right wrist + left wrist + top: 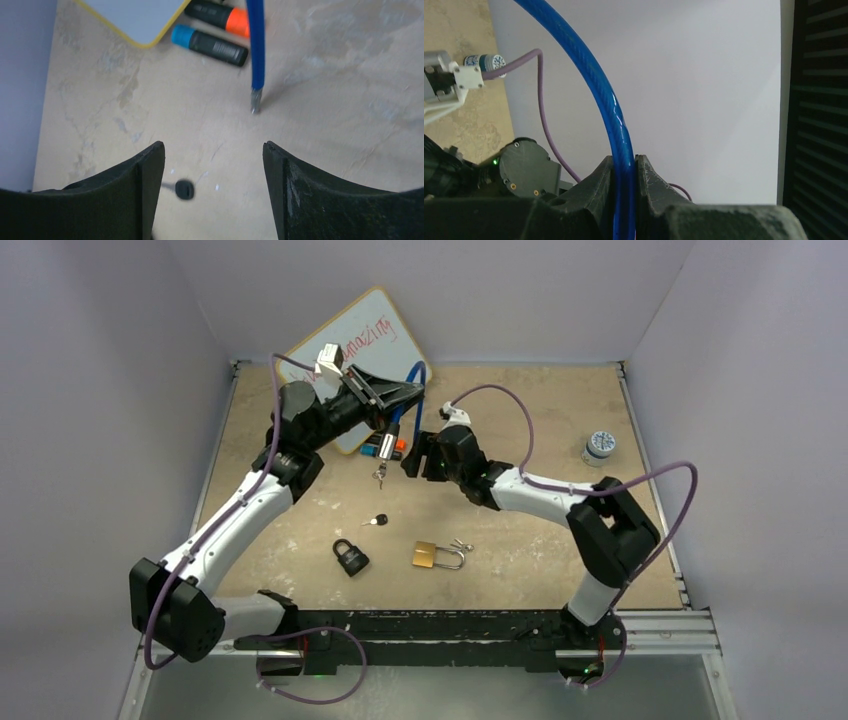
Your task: Unlock with the key
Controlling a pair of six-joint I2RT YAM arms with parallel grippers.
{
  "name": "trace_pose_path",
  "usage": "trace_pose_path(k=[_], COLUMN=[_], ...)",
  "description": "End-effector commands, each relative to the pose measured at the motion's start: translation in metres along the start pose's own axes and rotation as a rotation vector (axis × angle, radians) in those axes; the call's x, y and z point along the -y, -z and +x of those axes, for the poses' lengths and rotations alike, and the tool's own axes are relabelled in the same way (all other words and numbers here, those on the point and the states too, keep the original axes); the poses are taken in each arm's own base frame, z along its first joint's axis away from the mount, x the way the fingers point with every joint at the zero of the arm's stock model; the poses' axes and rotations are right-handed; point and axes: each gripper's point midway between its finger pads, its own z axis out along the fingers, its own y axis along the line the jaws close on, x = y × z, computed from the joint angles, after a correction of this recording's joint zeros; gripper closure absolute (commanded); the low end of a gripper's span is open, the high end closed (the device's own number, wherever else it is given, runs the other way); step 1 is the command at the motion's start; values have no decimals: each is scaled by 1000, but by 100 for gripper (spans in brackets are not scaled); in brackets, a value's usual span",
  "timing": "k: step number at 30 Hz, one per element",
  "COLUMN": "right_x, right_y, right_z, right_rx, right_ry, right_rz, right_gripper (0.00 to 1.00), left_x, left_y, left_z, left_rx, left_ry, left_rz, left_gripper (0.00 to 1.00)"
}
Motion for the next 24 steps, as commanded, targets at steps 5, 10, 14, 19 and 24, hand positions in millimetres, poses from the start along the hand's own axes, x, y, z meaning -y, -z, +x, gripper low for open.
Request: trace_pose_path(k=[5, 10, 14, 19, 24], right_x=[6, 1, 3, 34, 96], right_y=[-43, -72, -90, -68, 0], right_z=[-65, -69, -76, -79, -57], right_rx=[168, 160, 154, 129, -27], right_ry=[89, 158, 175, 198, 226], right_rz=[-33, -70, -50, 107, 360], right_gripper=[29, 30, 48, 93, 100], left_x=[60, 64, 66, 51, 8], left_y=[3, 6, 9, 2, -9], left_z=[8, 11, 12, 7, -7], left_rx=[-45, -60, -61, -35, 9], left_ry=[-17, 11, 19, -35, -192], left_rz=[159, 162, 164, 127, 3], left_gripper=[100, 100, 100, 100, 100])
